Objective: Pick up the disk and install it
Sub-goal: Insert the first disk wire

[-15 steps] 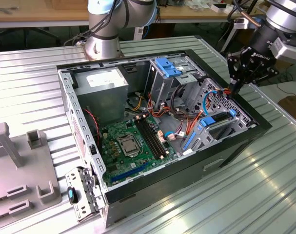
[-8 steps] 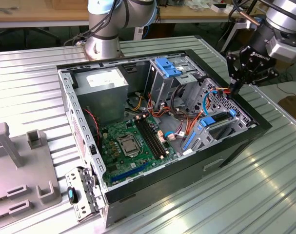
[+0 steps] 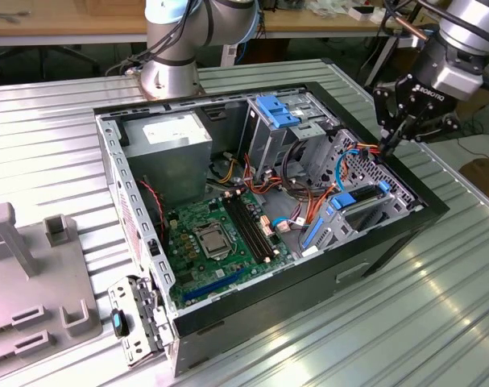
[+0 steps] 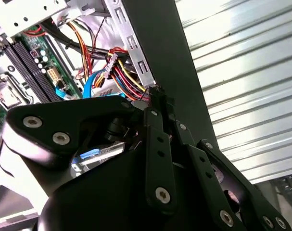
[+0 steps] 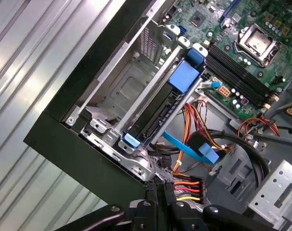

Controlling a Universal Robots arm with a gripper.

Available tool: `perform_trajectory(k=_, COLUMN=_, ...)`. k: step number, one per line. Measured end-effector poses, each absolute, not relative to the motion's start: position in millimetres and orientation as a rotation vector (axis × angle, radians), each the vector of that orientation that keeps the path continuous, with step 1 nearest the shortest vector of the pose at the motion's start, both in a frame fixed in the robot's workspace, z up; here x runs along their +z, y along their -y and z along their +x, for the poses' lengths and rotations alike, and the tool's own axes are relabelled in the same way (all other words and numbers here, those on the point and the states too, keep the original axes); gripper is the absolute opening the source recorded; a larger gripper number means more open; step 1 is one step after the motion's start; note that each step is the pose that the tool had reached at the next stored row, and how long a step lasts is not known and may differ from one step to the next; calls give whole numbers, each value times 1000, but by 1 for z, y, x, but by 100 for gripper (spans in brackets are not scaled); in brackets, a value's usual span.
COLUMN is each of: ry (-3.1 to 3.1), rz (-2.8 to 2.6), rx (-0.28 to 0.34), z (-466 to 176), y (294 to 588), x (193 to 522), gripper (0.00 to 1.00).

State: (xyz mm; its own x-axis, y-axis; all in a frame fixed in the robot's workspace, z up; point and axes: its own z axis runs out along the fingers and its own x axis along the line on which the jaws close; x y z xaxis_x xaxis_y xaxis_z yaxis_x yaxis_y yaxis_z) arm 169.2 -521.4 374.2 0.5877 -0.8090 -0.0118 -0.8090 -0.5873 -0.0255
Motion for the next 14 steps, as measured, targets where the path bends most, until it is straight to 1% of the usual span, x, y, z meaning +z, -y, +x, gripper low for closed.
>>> perform_trajectory(k=14, ry=-1840, rz=-2512, rx=-9, z=169, y=521, x=374, gripper=17)
